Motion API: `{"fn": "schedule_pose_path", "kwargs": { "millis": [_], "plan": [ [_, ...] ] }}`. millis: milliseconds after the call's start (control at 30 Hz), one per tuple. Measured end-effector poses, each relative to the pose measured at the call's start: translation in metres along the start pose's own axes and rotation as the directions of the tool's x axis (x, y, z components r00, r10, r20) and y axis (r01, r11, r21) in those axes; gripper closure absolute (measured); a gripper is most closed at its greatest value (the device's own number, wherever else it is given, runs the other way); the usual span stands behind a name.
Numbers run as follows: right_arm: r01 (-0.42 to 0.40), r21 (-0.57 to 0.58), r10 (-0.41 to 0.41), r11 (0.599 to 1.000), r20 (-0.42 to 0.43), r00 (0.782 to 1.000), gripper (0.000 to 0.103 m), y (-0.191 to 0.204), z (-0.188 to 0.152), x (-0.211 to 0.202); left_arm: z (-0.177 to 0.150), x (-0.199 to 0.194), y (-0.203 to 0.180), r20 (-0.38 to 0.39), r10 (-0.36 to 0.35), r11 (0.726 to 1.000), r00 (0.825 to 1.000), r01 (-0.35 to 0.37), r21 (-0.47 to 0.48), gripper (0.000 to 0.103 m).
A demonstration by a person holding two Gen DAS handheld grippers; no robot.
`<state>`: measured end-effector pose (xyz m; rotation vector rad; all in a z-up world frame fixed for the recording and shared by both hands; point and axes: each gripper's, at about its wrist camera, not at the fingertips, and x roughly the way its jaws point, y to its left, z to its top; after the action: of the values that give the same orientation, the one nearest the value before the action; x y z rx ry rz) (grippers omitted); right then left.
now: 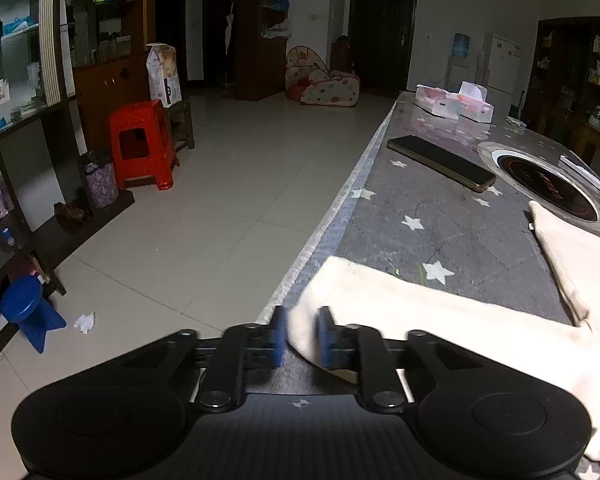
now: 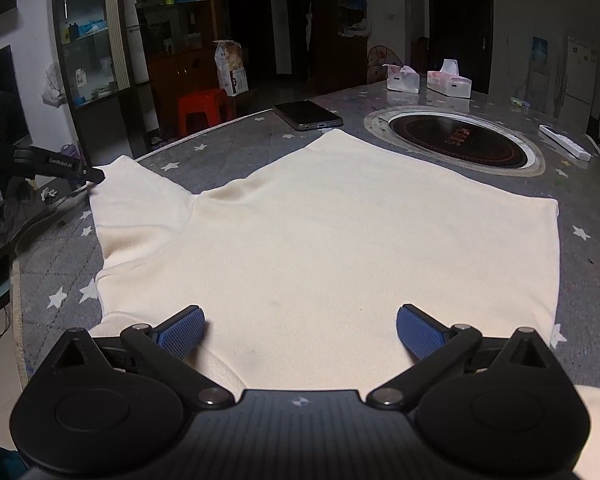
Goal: Fold clothes
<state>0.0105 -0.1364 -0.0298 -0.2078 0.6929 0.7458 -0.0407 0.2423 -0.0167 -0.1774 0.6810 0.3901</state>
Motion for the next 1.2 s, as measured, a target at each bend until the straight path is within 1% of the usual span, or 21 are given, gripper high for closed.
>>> {"fn": "schedule_pose_path", "kwargs": {
  "millis": [33, 167, 433, 633, 800, 900, 1033, 1067, 1200],
  "plan": [
    [0.001, -0.001, -0.001, 1.0, 0.001, 1.0, 0.0, 0.0, 0.0, 0.0, 0.001, 0.001, 0.0, 0.002, 0.002, 1.0, 1.0, -0.002, 0.002, 0.094],
    [0.002, -0.002, -0.002, 1.0, 0.002, 1.0, 0.0, 0.001, -0.001, 0.0, 0.006, 0.003, -0.002, 0.014, 0.004, 1.0, 1.0, -0.004, 0.004, 0.096],
    [0.01, -0.011, -0.01, 1.0, 0.004, 1.0, 0.0, 0.002, -0.001, 0.0, 0.022, 0.006, -0.007, 0.055, -0.003, 1.0, 0.998, 0.001, 0.029, 0.097],
    [0.02, -0.022, -0.02, 1.0, 0.004, 1.0, 0.0, 0.004, -0.001, 0.0, 0.035, 0.015, -0.01, 0.08, 0.006, 0.998, 0.997, -0.011, 0.059, 0.098],
    [0.024, -0.027, -0.024, 0.999, 0.004, 1.0, 0.0, 0.005, -0.002, 0.001, 0.039, 0.03, -0.018, 0.073, 0.018, 0.992, 0.997, -0.026, 0.121, 0.098],
    [0.025, -0.029, -0.025, 0.999, 0.005, 1.0, 0.0, 0.005, -0.002, 0.002, 0.038, 0.038, -0.016, 0.041, 0.024, 0.994, 0.999, -0.028, 0.101, 0.097],
    [0.025, -0.029, -0.025, 0.999, 0.004, 1.0, 0.0, 0.005, -0.002, 0.002, 0.033, 0.043, -0.016, 0.009, 0.029, 0.992, 1.0, -0.03, 0.121, 0.096],
    [0.025, -0.029, -0.025, 0.999, 0.004, 1.0, 0.0, 0.005, -0.002, 0.002, 0.033, 0.043, -0.016, 0.006, 0.03, 0.992, 1.0, -0.03, 0.123, 0.094],
    [0.025, -0.029, -0.025, 0.999, 0.004, 1.0, 0.0, 0.005, -0.002, 0.002, 0.035, 0.035, -0.02, 0.011, 0.017, 0.992, 1.0, -0.018, 0.128, 0.091]
  ]
}}
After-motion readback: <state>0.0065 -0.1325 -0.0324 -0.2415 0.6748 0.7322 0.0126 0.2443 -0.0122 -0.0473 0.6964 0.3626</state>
